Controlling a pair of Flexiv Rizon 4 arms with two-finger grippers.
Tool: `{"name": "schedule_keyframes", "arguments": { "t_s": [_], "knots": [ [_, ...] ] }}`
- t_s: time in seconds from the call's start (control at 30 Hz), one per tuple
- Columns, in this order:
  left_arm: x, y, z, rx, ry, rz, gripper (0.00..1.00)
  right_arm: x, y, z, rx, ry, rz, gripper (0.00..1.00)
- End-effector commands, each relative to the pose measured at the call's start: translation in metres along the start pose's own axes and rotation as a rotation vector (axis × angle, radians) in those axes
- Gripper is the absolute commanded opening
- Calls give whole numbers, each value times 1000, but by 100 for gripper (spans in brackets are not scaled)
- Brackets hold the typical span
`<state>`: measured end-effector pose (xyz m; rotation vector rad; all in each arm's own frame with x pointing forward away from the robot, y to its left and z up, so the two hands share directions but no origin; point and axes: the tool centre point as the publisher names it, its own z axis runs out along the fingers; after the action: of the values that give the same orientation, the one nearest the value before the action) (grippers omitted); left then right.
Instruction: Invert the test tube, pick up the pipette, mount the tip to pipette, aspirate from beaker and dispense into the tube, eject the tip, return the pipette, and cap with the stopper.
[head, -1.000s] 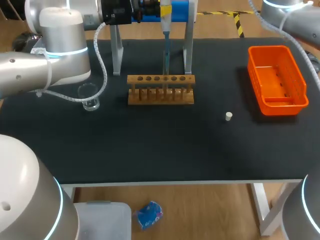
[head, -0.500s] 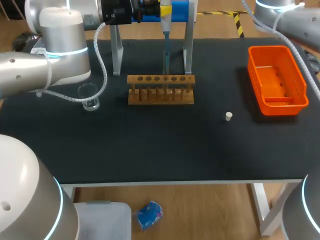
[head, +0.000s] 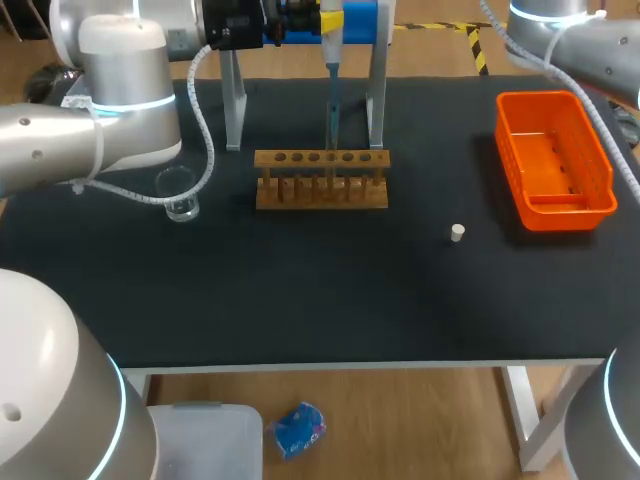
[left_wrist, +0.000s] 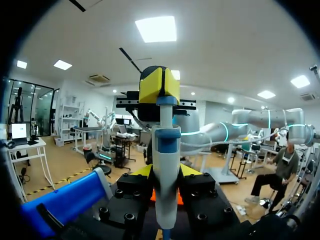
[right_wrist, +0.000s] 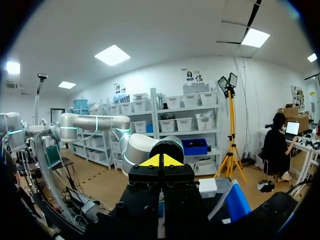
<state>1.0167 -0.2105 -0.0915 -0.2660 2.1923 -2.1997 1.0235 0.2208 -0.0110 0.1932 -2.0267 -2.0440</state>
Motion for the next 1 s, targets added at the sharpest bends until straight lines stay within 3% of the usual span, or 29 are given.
{"name": "schedule_keyframes", "arguments": {
  "t_s": [0.03, 1.0],
  "knots": [
    [1, 0, 0, 3, -4, 1, 0, -1, -2, 0, -1, 7, 0, 0],
    [1, 0, 0, 3, -4, 1, 0, 3, -11, 3, -2, 19, 18, 0]
  ]
}}
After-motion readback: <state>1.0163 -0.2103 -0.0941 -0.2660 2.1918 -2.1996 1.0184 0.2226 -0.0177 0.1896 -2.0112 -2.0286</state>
